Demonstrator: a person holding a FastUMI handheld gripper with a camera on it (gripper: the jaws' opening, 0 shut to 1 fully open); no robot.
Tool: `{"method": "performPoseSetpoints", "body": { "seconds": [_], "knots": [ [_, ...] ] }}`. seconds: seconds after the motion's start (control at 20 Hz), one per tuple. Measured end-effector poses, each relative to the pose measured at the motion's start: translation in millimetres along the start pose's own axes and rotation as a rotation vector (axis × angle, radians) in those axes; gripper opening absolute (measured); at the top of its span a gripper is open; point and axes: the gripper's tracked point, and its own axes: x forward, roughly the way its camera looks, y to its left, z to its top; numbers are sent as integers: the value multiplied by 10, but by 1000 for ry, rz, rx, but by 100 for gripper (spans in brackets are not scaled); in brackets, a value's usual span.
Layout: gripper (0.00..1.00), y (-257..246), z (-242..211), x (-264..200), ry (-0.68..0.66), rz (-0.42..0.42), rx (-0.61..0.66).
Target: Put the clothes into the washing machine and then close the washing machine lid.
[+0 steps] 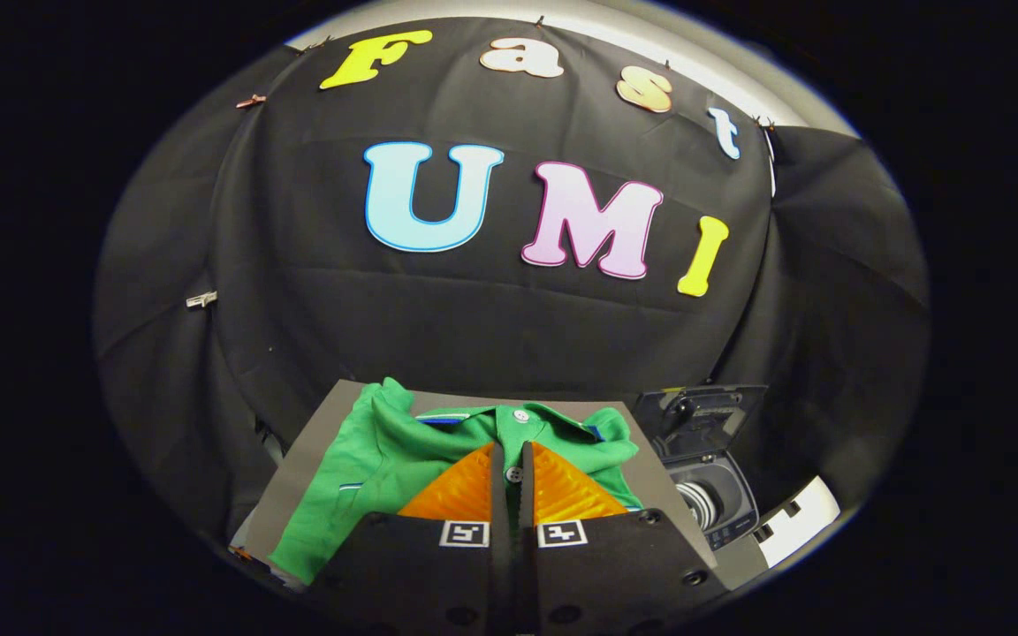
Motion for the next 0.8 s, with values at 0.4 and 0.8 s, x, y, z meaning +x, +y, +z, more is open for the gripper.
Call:
{"method": "performPoseSetpoints", "body": {
  "seconds": [0.4, 0.8],
  "knots": [
    [5, -353, 169, -69, -47, -29, -4],
    [5, -1406, 381, -56, -80, 33, 7]
  ]
}}
